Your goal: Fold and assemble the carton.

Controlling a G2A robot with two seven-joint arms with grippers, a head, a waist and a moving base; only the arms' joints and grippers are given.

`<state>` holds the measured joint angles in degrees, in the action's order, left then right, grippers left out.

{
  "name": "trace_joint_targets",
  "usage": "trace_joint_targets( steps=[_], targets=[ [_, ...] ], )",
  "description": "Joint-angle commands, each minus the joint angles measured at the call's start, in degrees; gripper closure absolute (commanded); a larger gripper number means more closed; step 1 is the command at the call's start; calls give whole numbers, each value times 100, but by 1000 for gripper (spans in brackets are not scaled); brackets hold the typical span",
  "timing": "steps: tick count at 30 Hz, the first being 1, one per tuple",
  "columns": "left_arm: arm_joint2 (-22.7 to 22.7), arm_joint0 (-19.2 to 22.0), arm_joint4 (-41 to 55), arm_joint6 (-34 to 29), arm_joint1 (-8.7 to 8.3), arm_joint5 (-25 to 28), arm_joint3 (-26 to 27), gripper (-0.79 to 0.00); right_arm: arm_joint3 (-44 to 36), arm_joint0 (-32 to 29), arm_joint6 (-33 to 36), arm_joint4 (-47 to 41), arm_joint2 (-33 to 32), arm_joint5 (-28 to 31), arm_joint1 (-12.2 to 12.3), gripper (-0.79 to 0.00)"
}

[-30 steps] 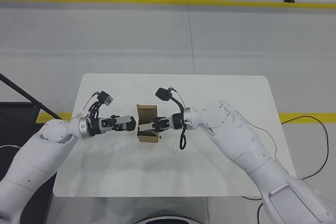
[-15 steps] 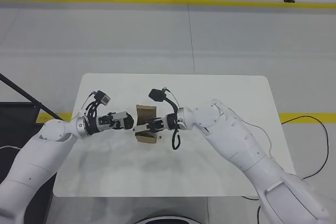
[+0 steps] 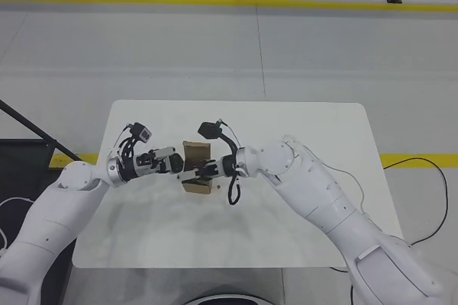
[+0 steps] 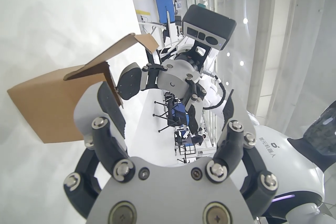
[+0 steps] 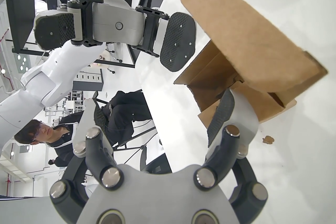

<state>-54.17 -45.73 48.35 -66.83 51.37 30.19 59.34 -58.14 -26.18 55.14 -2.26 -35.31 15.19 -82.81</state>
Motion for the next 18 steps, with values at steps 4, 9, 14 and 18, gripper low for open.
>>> trace_joint_targets(
  steps=[4,9,14,18],
  targets=[
    [-13,19,-26,60,67,-71,-49,-785,34,-10,-29,93,9,113,-40,-785],
    [-19,39,-72,127,132,-166,-106,-785,46,-28,-73,196,2,219,-70,-785],
    [-43,44,-88,183,191,-226,-174,-785,13,-84,-26,171,-53,335,-80,-785],
    [-69,46,-125,228,233,-261,-198,-785,32,-93,30,153,-87,343,-94,-785]
  ],
)
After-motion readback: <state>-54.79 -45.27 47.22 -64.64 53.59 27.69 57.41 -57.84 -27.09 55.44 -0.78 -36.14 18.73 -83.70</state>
